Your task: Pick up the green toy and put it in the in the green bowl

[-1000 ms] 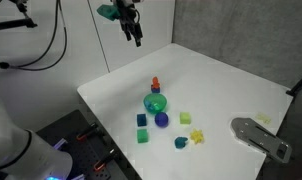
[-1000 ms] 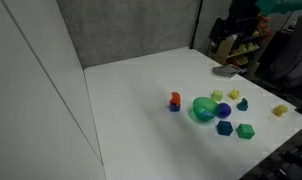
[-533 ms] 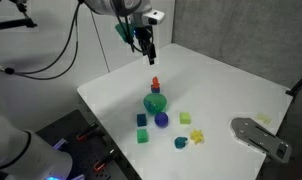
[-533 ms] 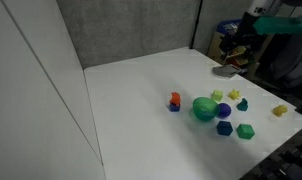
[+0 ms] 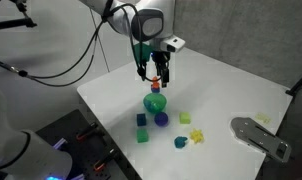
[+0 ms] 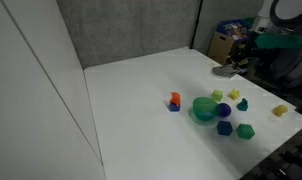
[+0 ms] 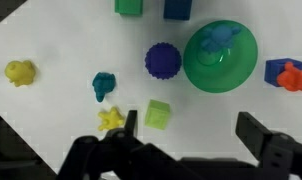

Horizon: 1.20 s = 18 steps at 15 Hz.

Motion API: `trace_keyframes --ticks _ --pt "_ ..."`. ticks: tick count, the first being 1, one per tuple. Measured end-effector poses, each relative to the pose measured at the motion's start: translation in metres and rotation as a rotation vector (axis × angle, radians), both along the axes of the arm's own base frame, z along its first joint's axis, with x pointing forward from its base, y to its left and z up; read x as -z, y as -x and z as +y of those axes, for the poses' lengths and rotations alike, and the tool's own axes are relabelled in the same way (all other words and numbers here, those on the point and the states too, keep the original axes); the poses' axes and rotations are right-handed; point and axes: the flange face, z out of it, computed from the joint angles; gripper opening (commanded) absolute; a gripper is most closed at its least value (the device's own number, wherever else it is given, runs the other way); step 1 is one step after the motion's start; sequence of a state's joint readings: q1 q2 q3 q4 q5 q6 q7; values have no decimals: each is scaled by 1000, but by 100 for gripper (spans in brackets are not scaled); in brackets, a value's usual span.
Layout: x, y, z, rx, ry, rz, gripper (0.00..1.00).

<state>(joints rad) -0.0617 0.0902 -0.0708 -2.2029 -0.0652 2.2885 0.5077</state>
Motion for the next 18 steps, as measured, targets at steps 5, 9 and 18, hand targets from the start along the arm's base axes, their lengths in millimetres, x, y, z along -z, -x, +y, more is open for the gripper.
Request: trace_keyframes --ticks 5,9,18 --pt "26 -3 -44 79 7 41 100" --pt "27 -6 -45 80 9 43 100" --pt "40 4 -98 162 6 41 100"
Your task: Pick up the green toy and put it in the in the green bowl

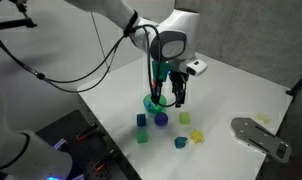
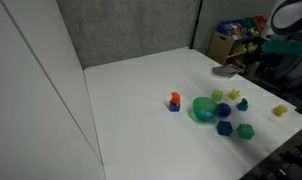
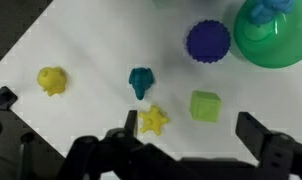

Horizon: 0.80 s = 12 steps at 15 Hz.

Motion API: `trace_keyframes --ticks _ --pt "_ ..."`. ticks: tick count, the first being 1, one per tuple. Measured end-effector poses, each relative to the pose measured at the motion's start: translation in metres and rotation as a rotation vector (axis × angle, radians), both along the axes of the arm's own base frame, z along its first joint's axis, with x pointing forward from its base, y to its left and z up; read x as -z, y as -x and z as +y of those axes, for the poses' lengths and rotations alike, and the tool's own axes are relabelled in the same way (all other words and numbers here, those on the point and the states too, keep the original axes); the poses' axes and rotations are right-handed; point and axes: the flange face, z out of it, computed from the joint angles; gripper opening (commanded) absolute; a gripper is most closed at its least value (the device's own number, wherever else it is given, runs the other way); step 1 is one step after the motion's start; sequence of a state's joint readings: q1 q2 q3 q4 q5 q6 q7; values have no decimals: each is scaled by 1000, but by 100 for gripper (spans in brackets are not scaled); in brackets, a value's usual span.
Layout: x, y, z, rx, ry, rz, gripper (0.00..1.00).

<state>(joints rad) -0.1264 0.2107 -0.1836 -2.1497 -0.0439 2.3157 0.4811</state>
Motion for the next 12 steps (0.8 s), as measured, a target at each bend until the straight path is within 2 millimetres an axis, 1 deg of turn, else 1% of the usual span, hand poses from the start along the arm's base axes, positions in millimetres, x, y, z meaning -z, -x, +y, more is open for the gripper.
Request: trace_keyframes --ticks 3,6,8,12 --pt "16 4 -28 36 -35 -18 100" --pt "39 5 -47 54 -61 -43 100" --pt "59 3 -54 65 -56 -44 100" --pt "106 0 -67 74 -25 -27 100"
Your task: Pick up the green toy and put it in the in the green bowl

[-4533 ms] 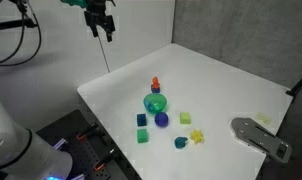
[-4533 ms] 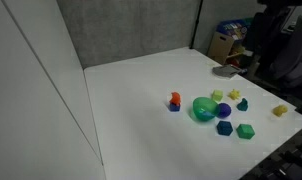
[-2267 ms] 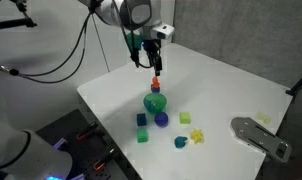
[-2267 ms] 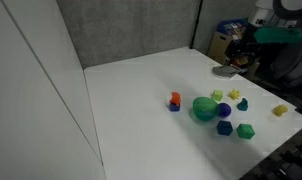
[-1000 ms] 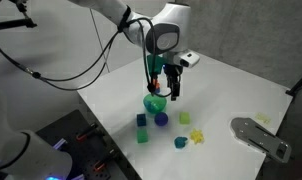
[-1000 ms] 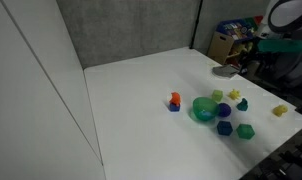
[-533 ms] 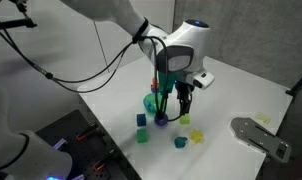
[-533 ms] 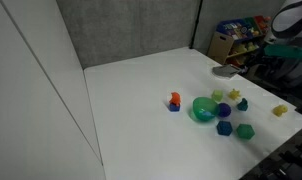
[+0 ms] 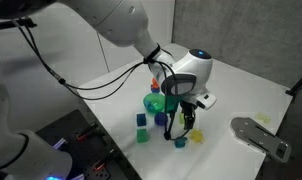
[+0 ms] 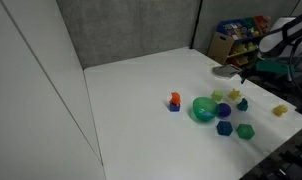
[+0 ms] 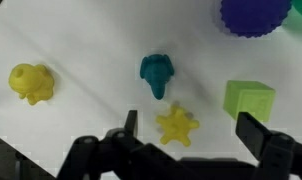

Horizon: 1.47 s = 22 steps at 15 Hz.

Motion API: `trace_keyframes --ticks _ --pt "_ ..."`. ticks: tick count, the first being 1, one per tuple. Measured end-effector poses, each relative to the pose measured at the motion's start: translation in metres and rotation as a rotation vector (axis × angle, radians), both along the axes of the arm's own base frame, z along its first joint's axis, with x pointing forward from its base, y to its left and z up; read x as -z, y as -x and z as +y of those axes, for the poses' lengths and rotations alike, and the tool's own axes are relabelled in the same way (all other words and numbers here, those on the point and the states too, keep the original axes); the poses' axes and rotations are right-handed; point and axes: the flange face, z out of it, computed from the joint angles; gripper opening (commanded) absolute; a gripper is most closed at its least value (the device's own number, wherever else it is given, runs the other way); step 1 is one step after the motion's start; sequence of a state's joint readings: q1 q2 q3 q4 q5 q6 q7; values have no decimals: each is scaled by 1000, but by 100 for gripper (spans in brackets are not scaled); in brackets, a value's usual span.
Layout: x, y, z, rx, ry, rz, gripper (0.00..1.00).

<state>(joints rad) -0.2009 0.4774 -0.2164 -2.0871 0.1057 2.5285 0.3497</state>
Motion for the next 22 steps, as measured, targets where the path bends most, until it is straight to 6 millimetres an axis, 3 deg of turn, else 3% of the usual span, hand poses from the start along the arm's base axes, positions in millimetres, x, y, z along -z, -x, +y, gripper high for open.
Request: trace_keyframes --ticks 5,15,16,17,22 --pt "53 9 -15 15 30 38 100" --pt "120 25 -13 -5 80 68 100" --pt "124 25 -11 -10 84 65 75" --pt "127 25 -9 -16 90 59 74" --pt "133 19 -2 -41 116 20 34"
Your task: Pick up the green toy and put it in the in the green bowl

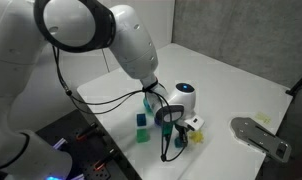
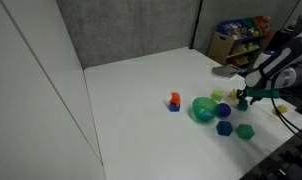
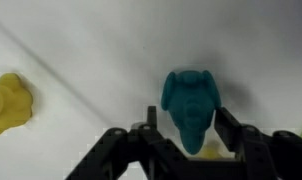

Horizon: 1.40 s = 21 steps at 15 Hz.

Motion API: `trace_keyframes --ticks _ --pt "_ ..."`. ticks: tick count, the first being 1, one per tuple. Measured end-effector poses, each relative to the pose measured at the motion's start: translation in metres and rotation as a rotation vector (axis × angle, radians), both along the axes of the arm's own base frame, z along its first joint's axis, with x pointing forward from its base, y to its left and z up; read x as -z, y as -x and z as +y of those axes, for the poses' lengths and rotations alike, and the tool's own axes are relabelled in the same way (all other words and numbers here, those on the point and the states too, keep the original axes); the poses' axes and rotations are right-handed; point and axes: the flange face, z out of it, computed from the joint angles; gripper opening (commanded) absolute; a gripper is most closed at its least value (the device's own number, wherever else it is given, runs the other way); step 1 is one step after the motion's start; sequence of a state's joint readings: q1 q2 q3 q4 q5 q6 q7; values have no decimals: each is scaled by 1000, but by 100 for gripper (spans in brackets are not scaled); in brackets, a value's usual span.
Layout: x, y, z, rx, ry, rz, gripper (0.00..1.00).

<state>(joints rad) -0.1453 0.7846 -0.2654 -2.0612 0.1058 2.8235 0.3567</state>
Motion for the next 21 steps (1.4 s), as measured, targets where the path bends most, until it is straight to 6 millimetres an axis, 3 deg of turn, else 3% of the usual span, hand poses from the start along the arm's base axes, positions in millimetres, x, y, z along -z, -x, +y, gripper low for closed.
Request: trace_keyframes --ticks 3,7,11,16,21 --pt "-2 -4 3 -9 9 -19 11" --pt "-17 -13 9 -21 10 -44 2" --pt "-62 -34 29 -52 3 -94 2" --pt "-115 -57 81 -120 -41 -113 4" --pt "-134 -59 160 -224 -93 -109 4"
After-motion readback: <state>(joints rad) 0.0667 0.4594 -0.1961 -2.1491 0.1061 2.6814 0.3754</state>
